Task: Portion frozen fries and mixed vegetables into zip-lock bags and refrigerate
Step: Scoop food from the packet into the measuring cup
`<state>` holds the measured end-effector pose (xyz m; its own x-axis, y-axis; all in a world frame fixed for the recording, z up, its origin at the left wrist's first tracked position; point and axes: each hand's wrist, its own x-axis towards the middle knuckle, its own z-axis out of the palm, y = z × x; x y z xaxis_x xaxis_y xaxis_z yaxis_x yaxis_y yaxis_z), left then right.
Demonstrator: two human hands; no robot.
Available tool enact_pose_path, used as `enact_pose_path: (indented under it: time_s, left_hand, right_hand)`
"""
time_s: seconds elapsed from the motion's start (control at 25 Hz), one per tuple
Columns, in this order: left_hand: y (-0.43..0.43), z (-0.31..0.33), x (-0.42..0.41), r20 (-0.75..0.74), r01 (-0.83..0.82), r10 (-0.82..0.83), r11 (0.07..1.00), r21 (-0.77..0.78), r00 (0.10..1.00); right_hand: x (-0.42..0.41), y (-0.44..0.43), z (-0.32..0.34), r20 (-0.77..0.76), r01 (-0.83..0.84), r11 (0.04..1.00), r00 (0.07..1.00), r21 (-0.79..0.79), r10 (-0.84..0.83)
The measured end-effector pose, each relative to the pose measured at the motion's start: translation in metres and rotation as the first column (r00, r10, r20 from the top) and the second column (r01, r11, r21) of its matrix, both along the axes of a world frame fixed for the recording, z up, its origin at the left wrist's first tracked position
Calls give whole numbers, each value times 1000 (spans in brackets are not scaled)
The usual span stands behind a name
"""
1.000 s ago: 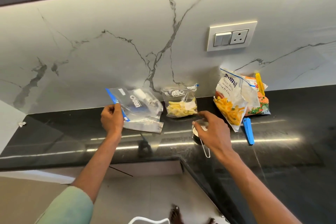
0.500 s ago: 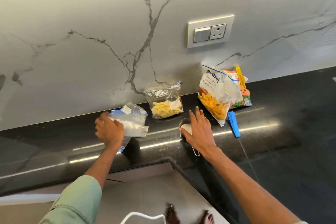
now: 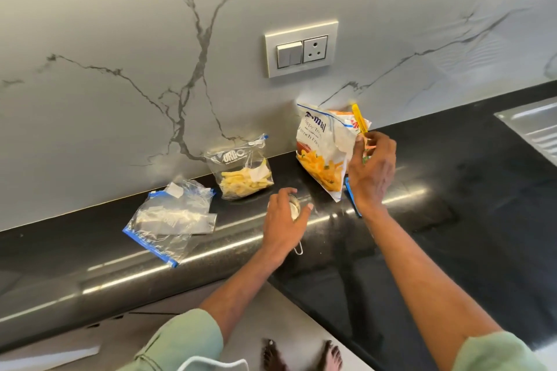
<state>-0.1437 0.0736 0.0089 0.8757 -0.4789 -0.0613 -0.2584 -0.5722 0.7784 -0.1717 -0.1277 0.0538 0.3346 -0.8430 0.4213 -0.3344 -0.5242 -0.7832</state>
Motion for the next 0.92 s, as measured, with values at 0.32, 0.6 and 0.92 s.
enact_pose_path:
  time_s: [0.32,0.6,0.92]
  left_hand:
    - [-79,58,10,-174,-58,43,995,-79,984]
    - [-127,92,83,-226,-152,176,981,120,958]
    - [-103,90,77,199,-144,120,983,113,973]
  right_hand:
    - [14,-49,0,-79,-481,745,814,462,575]
    - [15,-23,-14,-100,-523,790,810,322,577]
    - [-1,-19,-14,48,-474,733,853,487,520]
